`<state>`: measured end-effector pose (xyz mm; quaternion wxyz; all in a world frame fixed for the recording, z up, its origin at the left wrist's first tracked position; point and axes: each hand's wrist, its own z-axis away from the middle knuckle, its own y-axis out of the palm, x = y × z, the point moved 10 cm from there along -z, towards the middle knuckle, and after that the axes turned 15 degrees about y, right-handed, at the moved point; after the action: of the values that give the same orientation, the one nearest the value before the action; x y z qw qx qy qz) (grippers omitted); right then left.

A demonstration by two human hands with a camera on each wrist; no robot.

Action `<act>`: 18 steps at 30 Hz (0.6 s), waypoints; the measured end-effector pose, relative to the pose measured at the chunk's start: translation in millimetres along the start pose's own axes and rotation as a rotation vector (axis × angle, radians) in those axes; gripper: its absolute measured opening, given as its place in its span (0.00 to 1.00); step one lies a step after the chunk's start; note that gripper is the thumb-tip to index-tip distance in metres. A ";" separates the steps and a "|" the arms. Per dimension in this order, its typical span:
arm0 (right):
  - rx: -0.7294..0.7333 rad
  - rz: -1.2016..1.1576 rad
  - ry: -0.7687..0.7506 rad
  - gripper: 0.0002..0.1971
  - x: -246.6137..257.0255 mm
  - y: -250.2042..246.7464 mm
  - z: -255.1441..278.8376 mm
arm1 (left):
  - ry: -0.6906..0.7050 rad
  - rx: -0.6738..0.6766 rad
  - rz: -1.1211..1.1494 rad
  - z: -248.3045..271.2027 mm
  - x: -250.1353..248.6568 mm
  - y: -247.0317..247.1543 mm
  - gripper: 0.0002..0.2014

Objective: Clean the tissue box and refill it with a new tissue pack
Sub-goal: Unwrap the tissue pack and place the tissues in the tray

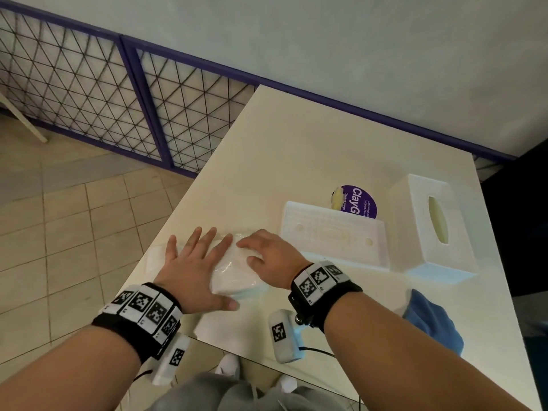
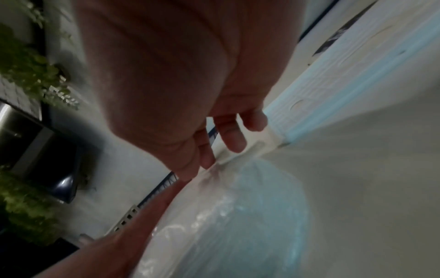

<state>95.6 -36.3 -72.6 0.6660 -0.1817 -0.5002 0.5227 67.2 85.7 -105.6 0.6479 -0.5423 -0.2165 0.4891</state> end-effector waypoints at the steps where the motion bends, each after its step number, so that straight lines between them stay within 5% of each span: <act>1: 0.044 0.024 0.022 0.20 0.6 5.9 -2.7 | -0.001 -0.008 -0.017 0.3 -0.7 0.8 0.65; 8: 0.120 0.097 0.093 0.14 7.6 3.6 -7.8 | 0.022 -0.074 -0.041 4.4 -3.7 0.4 0.64; 14: 0.168 0.368 0.361 0.11 -54.6 1.2 -3.9 | -0.001 -0.145 -0.030 9.6 -1.2 -1.7 0.63; 18: 0.022 0.061 0.476 0.14 -65.0 -17.0 -4.6 | 0.017 -0.227 -0.027 14.3 -2.5 -3.2 0.63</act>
<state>111.3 -98.7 -92.6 0.7510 -0.3074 -0.3175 0.4906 55.8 90.8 -97.5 0.5908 -0.6133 -0.2722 0.4480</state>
